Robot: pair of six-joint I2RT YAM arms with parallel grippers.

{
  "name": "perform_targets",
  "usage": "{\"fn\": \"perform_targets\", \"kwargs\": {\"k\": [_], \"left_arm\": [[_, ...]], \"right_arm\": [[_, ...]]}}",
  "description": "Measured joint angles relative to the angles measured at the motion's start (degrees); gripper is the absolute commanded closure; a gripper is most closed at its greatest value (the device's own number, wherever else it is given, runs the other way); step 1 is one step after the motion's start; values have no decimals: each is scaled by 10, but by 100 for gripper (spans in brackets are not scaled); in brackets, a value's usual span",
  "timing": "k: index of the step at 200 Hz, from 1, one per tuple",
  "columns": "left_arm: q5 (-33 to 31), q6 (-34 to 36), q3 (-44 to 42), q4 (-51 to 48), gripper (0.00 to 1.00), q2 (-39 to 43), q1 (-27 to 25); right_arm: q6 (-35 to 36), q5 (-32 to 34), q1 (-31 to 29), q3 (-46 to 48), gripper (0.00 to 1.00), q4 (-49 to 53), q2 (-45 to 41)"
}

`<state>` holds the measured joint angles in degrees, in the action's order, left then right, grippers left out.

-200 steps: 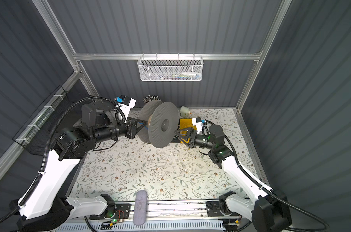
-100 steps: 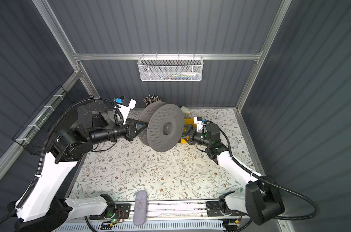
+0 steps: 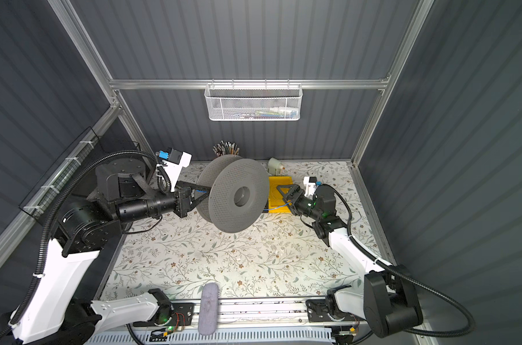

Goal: Wrap the cables

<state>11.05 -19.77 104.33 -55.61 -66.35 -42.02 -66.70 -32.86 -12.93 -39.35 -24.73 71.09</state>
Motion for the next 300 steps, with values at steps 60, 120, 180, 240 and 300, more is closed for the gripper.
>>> {"fn": "perform_targets", "kwargs": {"k": [60,120,180,240,300], "left_arm": [[12,0,-7,-16,100,6,0],[73,9,-28,-50,100,22,0],[89,56,-100,-101,100,-22,0],[-74,94,-99,-150,100,-98,-75],[-315,83,-65,-189,100,-229,-101]], "right_arm": [[-1,12,16,0,23,0,4],[13,-13,86,-39,86,59,-7],[141,-56,98,-262,100,230,-3],[183,-88,93,-350,100,313,29],[221,-104,46,-386,100,378,31]]}}
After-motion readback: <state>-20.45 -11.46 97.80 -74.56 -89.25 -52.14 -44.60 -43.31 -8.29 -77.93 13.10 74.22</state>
